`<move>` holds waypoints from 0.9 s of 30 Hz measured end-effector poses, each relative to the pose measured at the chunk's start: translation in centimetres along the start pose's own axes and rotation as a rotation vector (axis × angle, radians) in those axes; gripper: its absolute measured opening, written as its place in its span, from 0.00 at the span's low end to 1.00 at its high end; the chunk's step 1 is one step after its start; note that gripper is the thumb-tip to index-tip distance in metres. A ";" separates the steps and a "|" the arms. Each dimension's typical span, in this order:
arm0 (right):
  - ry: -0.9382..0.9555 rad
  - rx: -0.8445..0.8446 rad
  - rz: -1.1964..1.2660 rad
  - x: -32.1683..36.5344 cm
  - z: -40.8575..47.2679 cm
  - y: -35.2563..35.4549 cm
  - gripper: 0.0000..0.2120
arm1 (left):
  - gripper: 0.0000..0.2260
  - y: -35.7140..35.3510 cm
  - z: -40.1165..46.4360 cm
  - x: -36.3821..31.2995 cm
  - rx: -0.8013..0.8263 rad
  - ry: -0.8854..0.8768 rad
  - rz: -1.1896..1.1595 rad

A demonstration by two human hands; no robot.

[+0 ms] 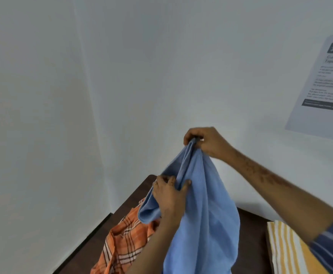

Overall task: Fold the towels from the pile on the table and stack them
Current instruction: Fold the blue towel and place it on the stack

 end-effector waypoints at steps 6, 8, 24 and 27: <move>0.022 -0.195 -0.156 -0.4 4.6 10.3 0.16 | 0.17 -1.5 0.8 -1.7 0.362 -0.293 0.128; -0.007 -0.260 -0.202 -1.0 5.3 12.8 0.17 | 0.18 -0.3 3.8 -2.5 0.431 -0.415 0.299; -0.263 -0.499 -0.681 2.9 9.8 30.1 0.14 | 0.18 18.9 20.7 -34.8 0.223 -0.662 0.875; -0.259 -0.511 -0.678 3.8 8.9 29.8 0.08 | 0.16 20.0 20.3 -35.2 0.225 -0.655 0.880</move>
Point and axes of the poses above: each hand's wrist, its own z-axis towards the middle knuckle, its own y-axis out of the back of the hand, x = y × z, the point moved 9 cm from there along z, towards the middle knuckle, and after that the axes turned 8 degrees about -z, right-handed, at the moved point
